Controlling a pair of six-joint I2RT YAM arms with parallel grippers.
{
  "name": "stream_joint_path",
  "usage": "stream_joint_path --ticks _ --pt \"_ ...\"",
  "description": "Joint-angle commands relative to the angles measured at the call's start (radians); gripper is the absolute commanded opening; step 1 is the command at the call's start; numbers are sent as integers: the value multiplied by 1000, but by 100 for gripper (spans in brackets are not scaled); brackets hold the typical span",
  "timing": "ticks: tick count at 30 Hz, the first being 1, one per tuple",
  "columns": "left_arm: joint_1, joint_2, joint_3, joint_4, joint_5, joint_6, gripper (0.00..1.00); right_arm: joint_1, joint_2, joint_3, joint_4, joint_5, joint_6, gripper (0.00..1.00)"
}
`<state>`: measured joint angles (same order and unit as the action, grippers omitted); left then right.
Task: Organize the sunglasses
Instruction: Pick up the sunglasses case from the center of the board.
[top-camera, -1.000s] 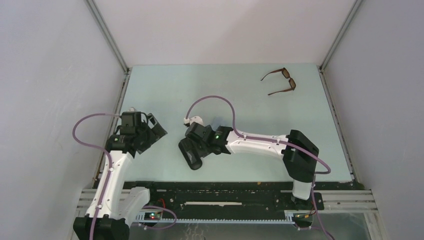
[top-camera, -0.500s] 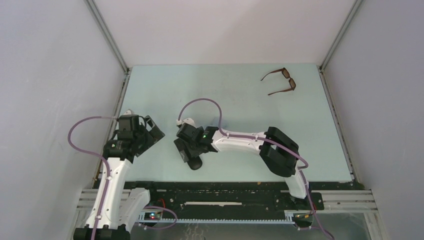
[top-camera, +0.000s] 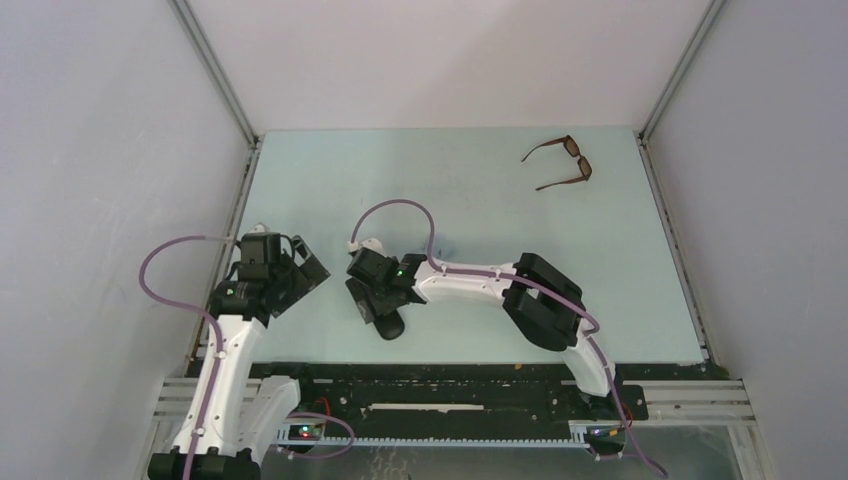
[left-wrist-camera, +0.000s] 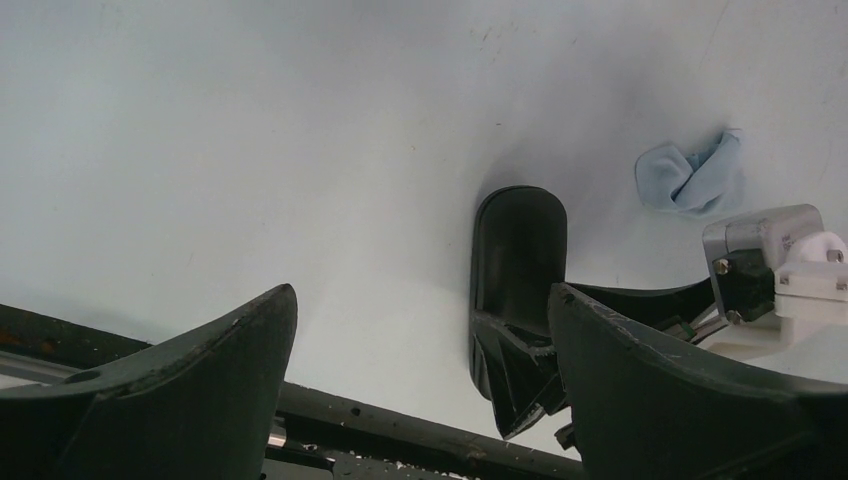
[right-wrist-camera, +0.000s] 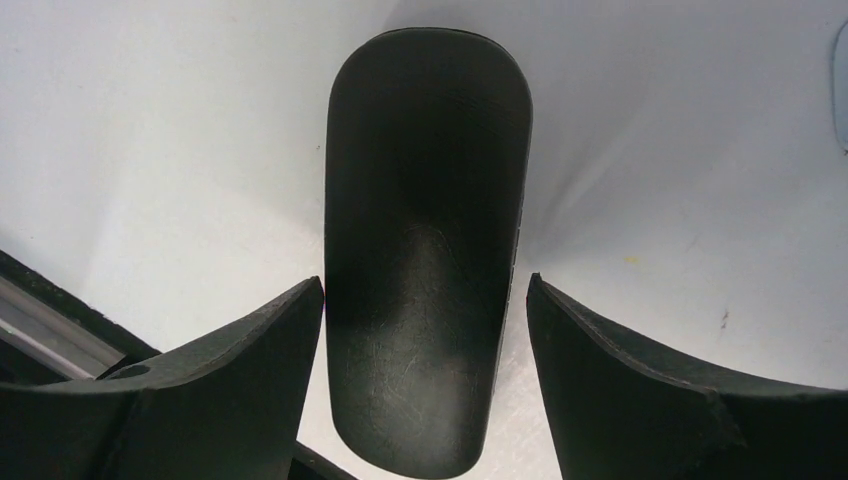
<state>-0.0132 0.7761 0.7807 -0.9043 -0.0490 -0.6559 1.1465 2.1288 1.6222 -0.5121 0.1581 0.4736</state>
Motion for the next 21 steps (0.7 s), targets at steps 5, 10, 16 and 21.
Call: stream_joint_path --ticks 5,10,16,21 --pt "10 -6 -26 18 0 -8 100 -4 23 41 18 17 18 77" --pt "10 -5 -30 28 12 -12 100 -10 12 37 17 21 19 61" --pt "9 -19 -39 59 97 15 100 -64 -270 -248 239 -27 33 52" --pt "-9 -82 -109 214 202 -23 100 -241 -557 -497 384 -306 102 47"
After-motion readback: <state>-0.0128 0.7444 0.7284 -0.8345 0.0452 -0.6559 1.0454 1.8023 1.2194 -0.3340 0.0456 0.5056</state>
